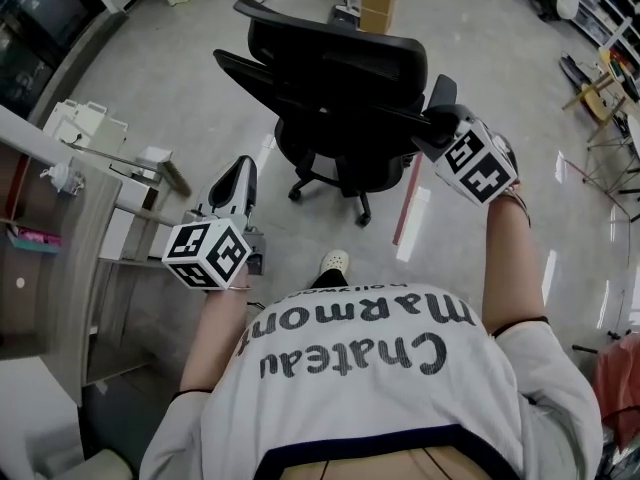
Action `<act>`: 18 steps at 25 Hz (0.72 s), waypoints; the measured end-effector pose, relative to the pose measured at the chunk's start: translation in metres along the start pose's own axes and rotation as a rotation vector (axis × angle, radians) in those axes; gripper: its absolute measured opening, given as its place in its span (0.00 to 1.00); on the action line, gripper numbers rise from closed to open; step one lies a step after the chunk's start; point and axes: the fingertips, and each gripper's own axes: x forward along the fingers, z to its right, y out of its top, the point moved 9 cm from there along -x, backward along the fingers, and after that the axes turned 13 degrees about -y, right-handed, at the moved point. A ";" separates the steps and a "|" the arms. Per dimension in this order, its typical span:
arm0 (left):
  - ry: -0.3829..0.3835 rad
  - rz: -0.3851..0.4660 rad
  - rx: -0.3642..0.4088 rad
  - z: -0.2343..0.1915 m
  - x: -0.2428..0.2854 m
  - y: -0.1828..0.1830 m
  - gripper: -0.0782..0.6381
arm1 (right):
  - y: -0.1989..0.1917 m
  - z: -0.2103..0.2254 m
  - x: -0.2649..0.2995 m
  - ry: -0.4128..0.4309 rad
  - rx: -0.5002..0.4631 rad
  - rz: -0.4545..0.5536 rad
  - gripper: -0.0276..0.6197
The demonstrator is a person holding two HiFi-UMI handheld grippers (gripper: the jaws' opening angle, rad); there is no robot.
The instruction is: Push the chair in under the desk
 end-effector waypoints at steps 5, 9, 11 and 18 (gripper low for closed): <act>-0.002 0.001 0.016 0.007 0.001 0.005 0.13 | 0.000 -0.004 -0.008 0.021 -0.012 0.030 0.28; -0.013 0.003 0.018 0.014 0.002 0.007 0.13 | -0.004 -0.014 -0.023 0.059 0.005 0.068 0.27; -0.022 0.009 0.006 0.015 0.001 0.005 0.13 | -0.007 -0.021 -0.030 0.076 0.017 0.078 0.26; -0.049 0.021 0.015 0.023 -0.005 0.005 0.13 | -0.042 -0.034 -0.068 0.062 0.015 0.065 0.26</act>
